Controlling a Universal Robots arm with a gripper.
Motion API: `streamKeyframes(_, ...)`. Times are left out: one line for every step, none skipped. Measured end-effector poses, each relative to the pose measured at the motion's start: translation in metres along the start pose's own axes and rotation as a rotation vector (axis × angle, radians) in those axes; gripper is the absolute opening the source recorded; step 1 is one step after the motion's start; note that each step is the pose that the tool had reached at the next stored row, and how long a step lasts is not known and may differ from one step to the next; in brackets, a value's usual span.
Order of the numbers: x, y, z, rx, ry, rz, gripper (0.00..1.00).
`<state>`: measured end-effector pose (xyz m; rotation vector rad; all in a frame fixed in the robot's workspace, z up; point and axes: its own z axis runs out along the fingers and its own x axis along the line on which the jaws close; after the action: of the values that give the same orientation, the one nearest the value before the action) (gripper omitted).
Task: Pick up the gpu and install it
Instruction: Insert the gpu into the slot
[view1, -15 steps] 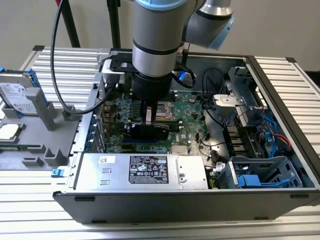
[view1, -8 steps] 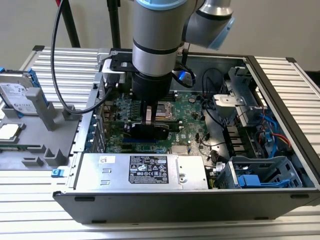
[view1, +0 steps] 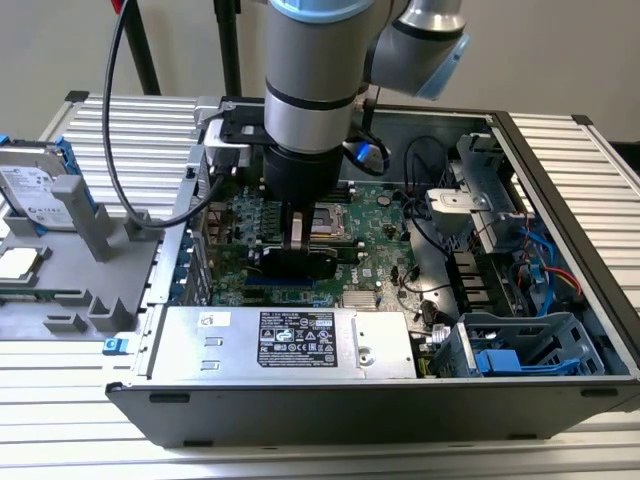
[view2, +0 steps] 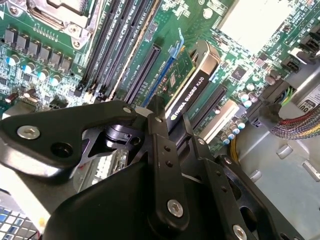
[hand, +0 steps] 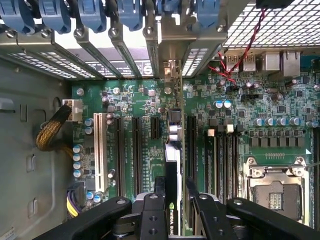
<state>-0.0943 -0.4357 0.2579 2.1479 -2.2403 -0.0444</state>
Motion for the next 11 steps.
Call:
streamKeyframes(0.0, 0.0, 0.0006, 0.0005, -0.0006, 0.0, 0.0)
streamKeyframes(0.0001, 0.0, 0.0008, 0.0007, -0.001, 0.0, 0.0)
streamKeyframes(0.0001, 0.0, 0.0009, 0.0007, -0.0011, 0.0, 0.0)
streamKeyframes(0.0003, -0.0001, 0.0009, 0.0007, -0.0011, 0.0, 0.0)
streamKeyframes(0.0008, -0.0001, 0.0009, 0.0007, -0.0012, 0.0, 0.0)
streamKeyframes(0.0014, -0.0002, 0.001, 0.0008, -0.0013, 0.0, 0.0)
streamKeyframes(0.0023, -0.0003, 0.0013, 0.0014, -0.0021, 0.0, 0.0)
streamKeyframes(0.0031, -0.0003, 0.0012, 0.001, -0.002, 0.001, 0.0)
streamKeyframes(0.0037, -0.0002, 0.0009, 0.0007, -0.0013, 0.002, 0.0)
streamKeyframes(0.0038, -0.0001, 0.0009, 0.0006, -0.001, 0.002, 0.0)
streamKeyframes(0.0038, -0.0002, 0.0012, 0.0006, -0.0011, 0.003, 0.0)
